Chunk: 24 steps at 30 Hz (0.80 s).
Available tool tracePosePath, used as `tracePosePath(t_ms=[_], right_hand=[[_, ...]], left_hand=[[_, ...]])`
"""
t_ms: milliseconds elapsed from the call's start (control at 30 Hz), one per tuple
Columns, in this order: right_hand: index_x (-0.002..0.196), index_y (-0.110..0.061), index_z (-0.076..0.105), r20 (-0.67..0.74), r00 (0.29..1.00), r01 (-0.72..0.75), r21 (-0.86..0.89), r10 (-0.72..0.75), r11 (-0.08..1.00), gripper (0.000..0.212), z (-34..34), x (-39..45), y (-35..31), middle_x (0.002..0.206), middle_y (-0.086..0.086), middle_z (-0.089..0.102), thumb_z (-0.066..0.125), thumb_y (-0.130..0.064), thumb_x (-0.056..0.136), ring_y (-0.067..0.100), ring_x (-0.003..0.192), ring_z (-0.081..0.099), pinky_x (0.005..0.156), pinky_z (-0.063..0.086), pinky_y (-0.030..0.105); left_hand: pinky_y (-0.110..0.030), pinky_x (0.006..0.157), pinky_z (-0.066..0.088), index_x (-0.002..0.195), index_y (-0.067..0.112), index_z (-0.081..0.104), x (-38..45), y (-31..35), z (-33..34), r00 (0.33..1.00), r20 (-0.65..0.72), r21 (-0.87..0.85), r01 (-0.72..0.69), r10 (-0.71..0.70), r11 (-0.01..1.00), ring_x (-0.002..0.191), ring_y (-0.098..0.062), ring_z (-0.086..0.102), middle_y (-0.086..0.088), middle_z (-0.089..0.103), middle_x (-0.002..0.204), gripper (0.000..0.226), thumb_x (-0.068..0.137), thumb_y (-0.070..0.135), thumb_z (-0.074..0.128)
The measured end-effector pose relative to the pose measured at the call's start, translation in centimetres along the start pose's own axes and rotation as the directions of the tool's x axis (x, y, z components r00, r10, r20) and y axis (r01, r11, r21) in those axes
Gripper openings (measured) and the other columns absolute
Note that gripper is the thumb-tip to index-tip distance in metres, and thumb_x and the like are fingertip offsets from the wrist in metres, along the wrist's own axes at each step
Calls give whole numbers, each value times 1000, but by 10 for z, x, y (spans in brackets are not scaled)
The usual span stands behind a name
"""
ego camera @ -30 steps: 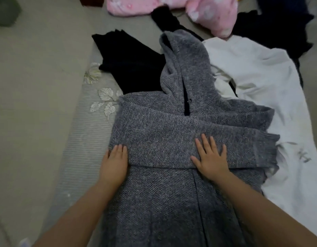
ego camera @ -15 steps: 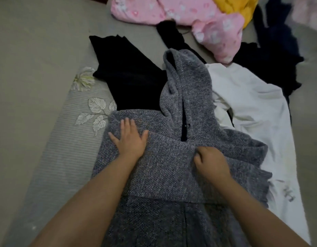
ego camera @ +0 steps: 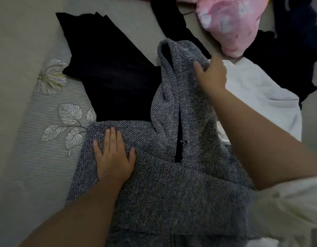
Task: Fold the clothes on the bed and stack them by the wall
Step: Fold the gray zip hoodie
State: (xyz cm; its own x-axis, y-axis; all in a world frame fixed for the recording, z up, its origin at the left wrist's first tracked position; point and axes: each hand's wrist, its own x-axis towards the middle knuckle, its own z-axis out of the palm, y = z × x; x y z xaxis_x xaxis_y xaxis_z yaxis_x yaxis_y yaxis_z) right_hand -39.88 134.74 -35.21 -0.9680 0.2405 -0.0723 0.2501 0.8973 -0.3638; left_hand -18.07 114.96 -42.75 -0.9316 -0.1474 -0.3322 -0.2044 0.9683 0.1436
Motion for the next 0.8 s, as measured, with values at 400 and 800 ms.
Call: tracePosePath(t_ms=[400, 800], right_hand=[[88, -2, 65, 59, 952, 266, 328, -301, 906, 15, -31, -106, 11, 73, 2, 50, 55, -11, 82, 10, 73, 43, 60, 27, 22], [111, -7, 64, 569, 771, 387, -61, -286, 920, 32, -57, -327, 148, 150, 11, 28, 48, 0, 84, 35, 143, 4, 112, 16, 53]], left_hand=[[-37, 103, -25, 145, 3, 9, 0, -7, 16, 997, -72, 0, -6, 6, 1000, 143, -21, 0, -11, 6, 155, 68, 92, 45, 15], [-43, 115, 12, 139, -5, 28, -70, -5, -26, 950, -200, -506, -310, 240, 805, 138, -33, 23, -22, 28, 146, 52, 94, 19, 40]])
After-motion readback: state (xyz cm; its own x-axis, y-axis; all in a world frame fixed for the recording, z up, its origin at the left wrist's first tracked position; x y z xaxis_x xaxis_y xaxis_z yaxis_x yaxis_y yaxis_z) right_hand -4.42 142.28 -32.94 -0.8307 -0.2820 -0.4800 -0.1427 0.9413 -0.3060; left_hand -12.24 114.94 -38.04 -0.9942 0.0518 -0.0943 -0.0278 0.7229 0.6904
